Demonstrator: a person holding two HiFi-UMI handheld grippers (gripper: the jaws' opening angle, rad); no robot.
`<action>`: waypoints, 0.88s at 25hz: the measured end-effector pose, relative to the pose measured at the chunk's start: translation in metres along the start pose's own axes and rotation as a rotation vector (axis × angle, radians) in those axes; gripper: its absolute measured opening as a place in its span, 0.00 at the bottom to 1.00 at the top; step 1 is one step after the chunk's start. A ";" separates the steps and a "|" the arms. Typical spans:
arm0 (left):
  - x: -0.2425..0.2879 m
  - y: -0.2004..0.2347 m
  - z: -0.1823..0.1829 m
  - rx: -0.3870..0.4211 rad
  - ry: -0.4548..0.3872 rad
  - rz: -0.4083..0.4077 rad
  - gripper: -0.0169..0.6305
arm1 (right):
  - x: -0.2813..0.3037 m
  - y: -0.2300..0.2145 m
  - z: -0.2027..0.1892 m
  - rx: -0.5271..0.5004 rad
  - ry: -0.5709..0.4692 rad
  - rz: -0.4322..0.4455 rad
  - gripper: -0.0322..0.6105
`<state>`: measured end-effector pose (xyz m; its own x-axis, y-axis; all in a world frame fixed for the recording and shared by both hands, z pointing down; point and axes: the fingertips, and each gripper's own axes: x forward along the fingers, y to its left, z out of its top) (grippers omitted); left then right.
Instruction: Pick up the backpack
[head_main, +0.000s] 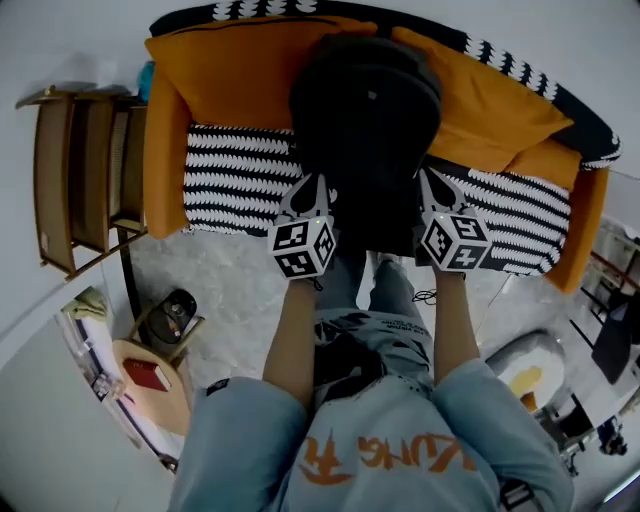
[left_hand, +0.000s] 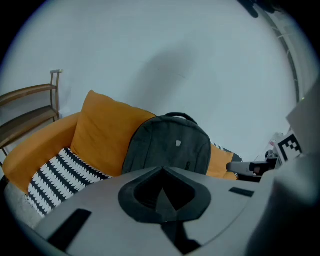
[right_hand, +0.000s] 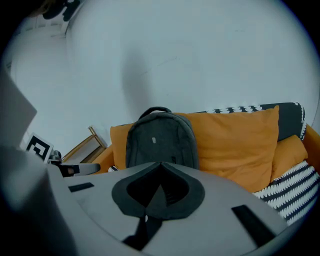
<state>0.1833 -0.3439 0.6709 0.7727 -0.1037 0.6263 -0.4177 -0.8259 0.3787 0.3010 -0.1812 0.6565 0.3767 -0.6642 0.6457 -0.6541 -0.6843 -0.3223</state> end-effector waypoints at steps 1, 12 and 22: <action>0.006 0.002 -0.004 0.000 0.012 -0.004 0.06 | 0.003 -0.004 -0.004 -0.002 0.009 -0.009 0.05; 0.069 0.033 -0.008 0.023 0.063 -0.010 0.06 | 0.040 -0.040 -0.015 -0.088 0.082 -0.099 0.05; 0.104 0.070 -0.010 0.124 0.169 0.042 0.06 | 0.074 -0.070 -0.021 0.001 0.093 -0.192 0.05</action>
<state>0.2300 -0.4073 0.7694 0.6600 -0.0539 0.7493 -0.3778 -0.8859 0.2691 0.3612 -0.1760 0.7418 0.4321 -0.4910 0.7565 -0.5757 -0.7958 -0.1877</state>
